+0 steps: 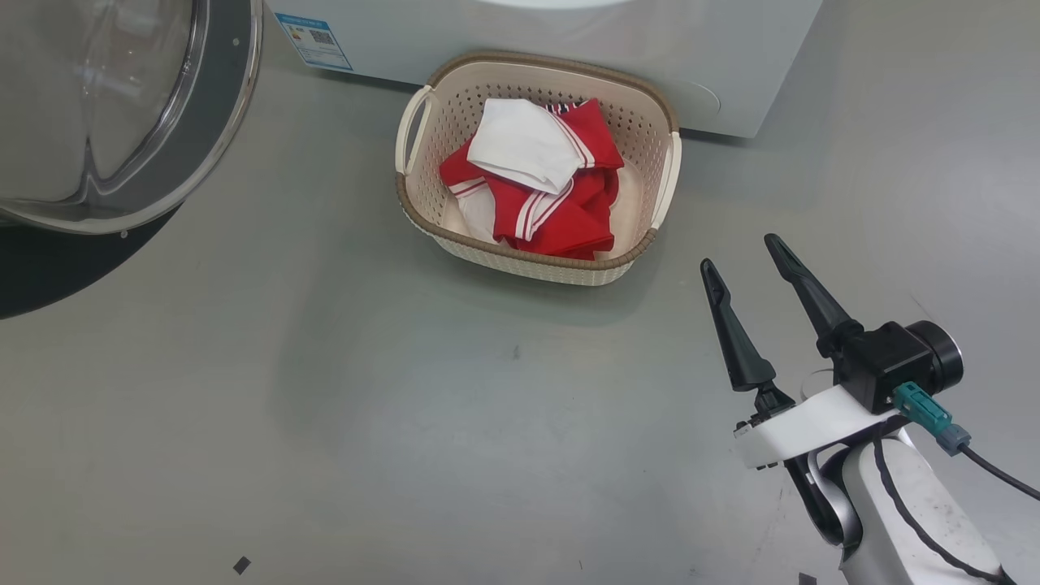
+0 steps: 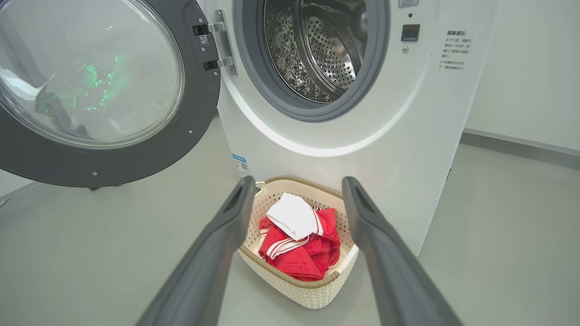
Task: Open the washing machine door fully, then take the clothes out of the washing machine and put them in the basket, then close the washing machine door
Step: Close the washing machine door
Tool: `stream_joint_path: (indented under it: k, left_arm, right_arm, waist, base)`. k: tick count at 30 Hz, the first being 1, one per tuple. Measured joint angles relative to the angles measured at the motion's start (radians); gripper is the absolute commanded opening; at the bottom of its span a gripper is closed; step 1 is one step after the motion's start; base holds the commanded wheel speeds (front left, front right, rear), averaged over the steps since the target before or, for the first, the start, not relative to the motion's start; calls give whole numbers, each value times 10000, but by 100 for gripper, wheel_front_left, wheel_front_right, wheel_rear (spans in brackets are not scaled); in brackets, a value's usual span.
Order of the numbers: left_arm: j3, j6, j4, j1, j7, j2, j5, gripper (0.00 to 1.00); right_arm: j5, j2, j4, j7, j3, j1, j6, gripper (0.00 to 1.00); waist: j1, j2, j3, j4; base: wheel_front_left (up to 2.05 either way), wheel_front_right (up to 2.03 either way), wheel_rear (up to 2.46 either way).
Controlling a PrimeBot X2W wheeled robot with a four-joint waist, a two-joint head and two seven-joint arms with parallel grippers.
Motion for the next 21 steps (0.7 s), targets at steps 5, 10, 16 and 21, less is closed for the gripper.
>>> stream_joint_path:
  k: [5, 10, 16, 21]
  left_arm:
    - [-188, 0, -8, 1, 360, -46, 0, 0]
    - [-416, -94, -29, 4, 823, -159, 0, 0]
    - [-669, -282, -107, 37, 1283, -307, 13, 0]
    - [-809, -533, -180, 136, 1618, -479, 17, 0]
  right_arm:
    - [2, 10, 59, -2, 23, 3, 0, 100]
    - [2, 25, 119, -2, 44, 14, 0, 100]
    - [2, 100, 150, -4, 155, 17, 0, 100]
    - [2, 104, 203, -4, 165, 17, 2, 100]
  waist:
    - [0, 0, -124, 65]
    - [0, 0, -259, 162]
    - [0, 0, -364, 256]
    - [0, 0, -412, 302]
  base:
    - [0, 0, 0]
    - [0, 0, 0]
    - [0, 0, 0]
    - [0, 0, 0]
